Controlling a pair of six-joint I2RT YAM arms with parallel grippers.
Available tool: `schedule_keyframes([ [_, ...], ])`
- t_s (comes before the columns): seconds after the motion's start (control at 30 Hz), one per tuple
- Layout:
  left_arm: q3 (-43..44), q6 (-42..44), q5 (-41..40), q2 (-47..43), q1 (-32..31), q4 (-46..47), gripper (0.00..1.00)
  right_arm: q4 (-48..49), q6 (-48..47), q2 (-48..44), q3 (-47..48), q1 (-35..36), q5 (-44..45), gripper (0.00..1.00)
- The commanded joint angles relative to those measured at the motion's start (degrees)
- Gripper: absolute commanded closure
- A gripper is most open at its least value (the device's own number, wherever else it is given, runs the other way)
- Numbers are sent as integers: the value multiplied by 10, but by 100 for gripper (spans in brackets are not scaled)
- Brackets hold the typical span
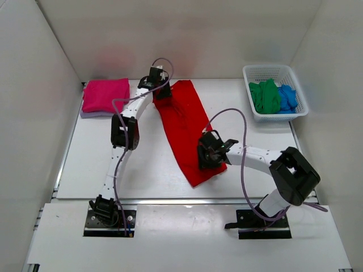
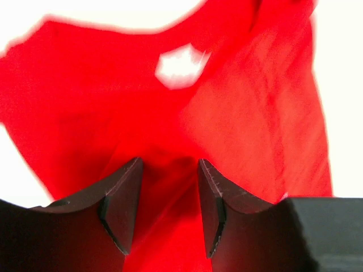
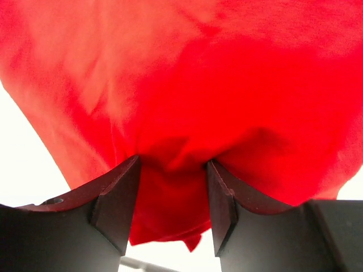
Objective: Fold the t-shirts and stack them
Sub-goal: Rotate the tshirt 90 degrees
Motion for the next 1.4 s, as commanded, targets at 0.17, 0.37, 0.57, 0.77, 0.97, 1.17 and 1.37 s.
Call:
schedule_keyframes([
  [0.17, 219, 31, 47, 64, 13, -120, 41, 9, 69, 69, 9, 86, -46, 53],
  [0.37, 242, 53, 24, 28, 31, -169, 38, -17, 52, 22, 25, 93, 47, 51],
  [0.57, 236, 77, 52, -83, 77, -245, 38, -9, -3, -80, 6, 21, 61, 45],
  [0.77, 39, 111, 125, -241, 110, -288, 40, -11, -73, -153, -23, -64, 11, 37],
  [0.97, -330, 110, 152, -510, 112, -190, 39, 16, -115, -191, -74, -130, -38, 37],
  [1.17, -729, 19, 208, -731, 53, 24, 39, 45, -123, -209, -112, -174, -103, 37],
  [1.37, -976, -104, 150, -840, -129, 178, 41, 36, -137, -218, -151, -175, -121, 39],
])
